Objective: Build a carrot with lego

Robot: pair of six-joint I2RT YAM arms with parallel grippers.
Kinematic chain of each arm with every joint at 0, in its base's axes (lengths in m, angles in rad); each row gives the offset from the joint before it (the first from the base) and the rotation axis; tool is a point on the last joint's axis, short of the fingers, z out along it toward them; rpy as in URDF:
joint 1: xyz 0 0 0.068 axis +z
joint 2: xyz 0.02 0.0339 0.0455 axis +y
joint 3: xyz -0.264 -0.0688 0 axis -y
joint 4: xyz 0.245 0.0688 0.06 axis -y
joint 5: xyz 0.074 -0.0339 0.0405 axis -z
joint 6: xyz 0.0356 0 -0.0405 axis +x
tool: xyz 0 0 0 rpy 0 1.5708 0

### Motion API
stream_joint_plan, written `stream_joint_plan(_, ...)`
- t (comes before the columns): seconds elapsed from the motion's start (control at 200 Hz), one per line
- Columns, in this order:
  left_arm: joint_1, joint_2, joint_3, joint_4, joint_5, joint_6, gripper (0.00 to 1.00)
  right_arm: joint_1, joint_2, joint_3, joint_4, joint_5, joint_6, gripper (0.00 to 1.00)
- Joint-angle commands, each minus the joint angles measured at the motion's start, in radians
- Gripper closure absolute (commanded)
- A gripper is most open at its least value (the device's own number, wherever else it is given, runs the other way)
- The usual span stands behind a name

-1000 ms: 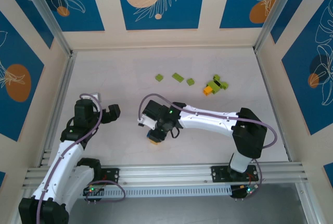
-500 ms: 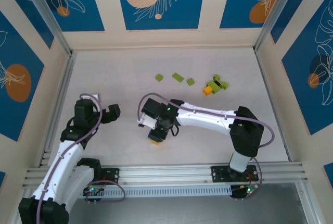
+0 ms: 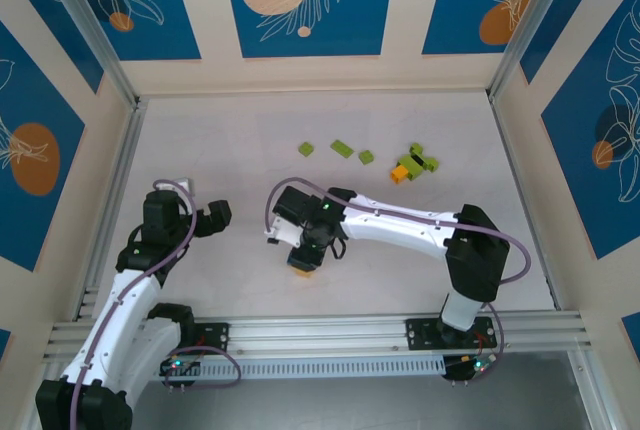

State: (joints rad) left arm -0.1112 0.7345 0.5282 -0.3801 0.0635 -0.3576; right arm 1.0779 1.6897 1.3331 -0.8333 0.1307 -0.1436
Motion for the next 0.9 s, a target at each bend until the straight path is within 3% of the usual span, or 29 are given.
stream_joint_plan(0.0,0.020,-0.004,-0.008,0.029,0.020,0.011,0.00,0.000,-0.056,-0.007,0.030,-0.042,-0.006,0.74)
stream_joint_plan(0.695,0.019,-0.004,-0.010,0.030,0.021,0.011,0.00,0.018,0.028,-0.034,0.046,-0.081,-0.044,0.73)
stream_joint_plan(0.895,0.020,-0.002,-0.010,0.030,0.021,0.012,0.00,0.017,0.019,-0.047,0.037,-0.088,-0.047,0.63)
